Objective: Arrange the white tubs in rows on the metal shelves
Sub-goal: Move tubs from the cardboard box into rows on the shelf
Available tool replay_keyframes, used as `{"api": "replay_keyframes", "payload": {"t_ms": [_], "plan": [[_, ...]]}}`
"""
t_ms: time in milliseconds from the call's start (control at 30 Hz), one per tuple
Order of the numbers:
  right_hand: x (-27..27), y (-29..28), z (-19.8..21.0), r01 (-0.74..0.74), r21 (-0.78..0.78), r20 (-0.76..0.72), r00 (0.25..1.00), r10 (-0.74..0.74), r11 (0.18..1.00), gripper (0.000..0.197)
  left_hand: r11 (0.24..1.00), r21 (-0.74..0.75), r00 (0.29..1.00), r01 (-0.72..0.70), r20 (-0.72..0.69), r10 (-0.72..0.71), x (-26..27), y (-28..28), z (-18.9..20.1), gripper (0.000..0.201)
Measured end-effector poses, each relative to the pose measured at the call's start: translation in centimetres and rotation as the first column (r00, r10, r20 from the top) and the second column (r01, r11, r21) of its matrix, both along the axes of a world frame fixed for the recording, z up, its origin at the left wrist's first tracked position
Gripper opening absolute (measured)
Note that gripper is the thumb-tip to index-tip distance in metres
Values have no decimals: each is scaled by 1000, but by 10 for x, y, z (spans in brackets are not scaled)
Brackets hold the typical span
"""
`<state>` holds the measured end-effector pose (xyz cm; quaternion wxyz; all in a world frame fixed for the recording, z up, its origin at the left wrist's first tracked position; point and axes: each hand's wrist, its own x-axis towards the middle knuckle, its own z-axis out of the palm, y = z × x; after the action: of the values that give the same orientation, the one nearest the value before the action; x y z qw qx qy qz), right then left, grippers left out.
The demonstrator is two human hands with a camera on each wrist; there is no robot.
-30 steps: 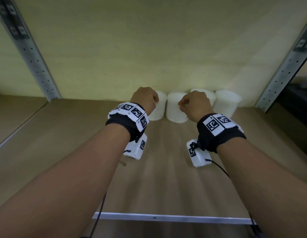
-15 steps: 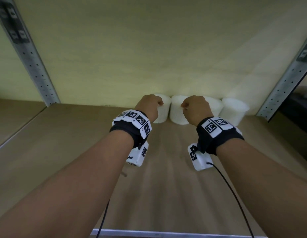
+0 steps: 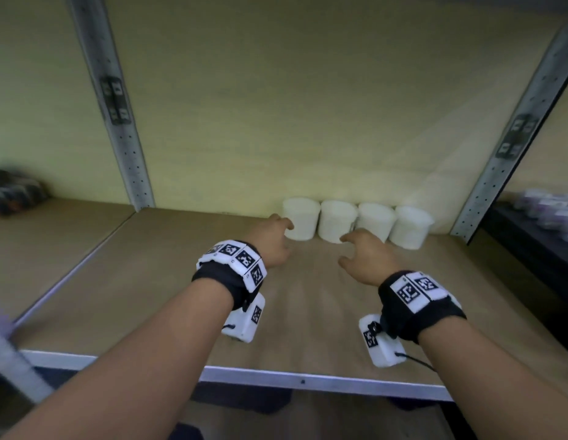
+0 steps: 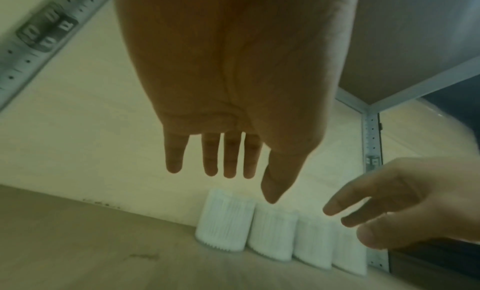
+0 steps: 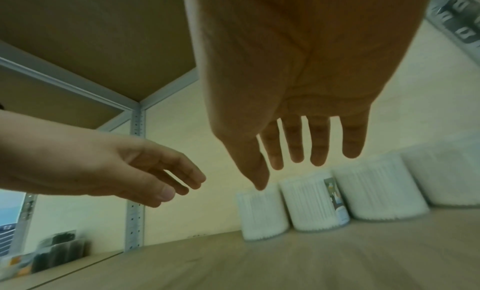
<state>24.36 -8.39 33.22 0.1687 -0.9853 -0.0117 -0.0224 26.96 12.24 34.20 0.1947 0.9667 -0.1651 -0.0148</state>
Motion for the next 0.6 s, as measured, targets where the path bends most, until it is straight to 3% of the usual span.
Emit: {"api": "replay_keyframes", "payload": {"t_ms": [267,600], "plan": [[-101,11,5,-5,20,6,1000,5,1000,48,999,-24,1000,26,2,-26,-101,-1,15,52],[-188,9,-14,32,54,21,999,-34,998,42,997,-20,997,74,-2,-74,-191,-18,-3,49]]}}
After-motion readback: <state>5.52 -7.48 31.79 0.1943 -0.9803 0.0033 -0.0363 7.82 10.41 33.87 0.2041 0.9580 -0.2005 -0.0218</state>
